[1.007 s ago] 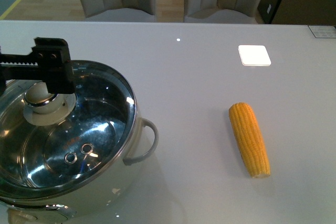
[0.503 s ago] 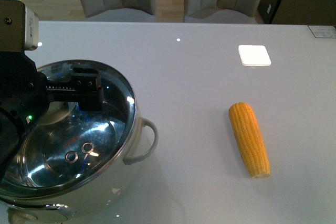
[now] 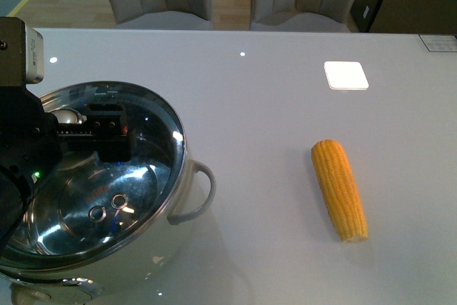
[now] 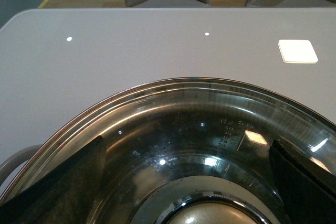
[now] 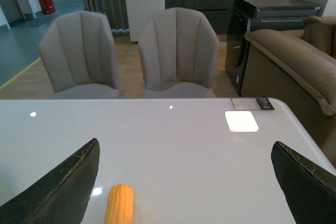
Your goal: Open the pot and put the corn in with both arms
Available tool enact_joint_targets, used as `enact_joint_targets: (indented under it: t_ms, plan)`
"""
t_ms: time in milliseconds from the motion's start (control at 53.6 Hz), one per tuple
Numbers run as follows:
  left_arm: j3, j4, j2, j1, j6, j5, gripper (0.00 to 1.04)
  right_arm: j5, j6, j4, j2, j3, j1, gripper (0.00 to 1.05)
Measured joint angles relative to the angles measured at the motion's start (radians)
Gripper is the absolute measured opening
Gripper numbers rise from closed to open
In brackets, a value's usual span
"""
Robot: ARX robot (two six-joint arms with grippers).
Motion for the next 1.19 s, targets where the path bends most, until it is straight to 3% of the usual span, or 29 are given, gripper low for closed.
enact_joint_targets:
  t_ms: [410, 671, 1193]
  plan:
    - [0.0, 0.008, 0.004, -0.013, -0.006, -0.021, 0.4, 0.0, 0.0, 0.0, 0.0, 0.0, 0.0, 0.96]
    - [0.0, -0.003, -0.006, -0.013, -0.004, -0.027, 0.4, 0.0, 0.0, 0.0, 0.0, 0.0, 0.0, 0.96]
    - [0.035, -0.175, -0.164, 0.029, 0.039, -0.029, 0.4, 0.0, 0.0, 0.0, 0.0, 0.0, 0.0, 0.96]
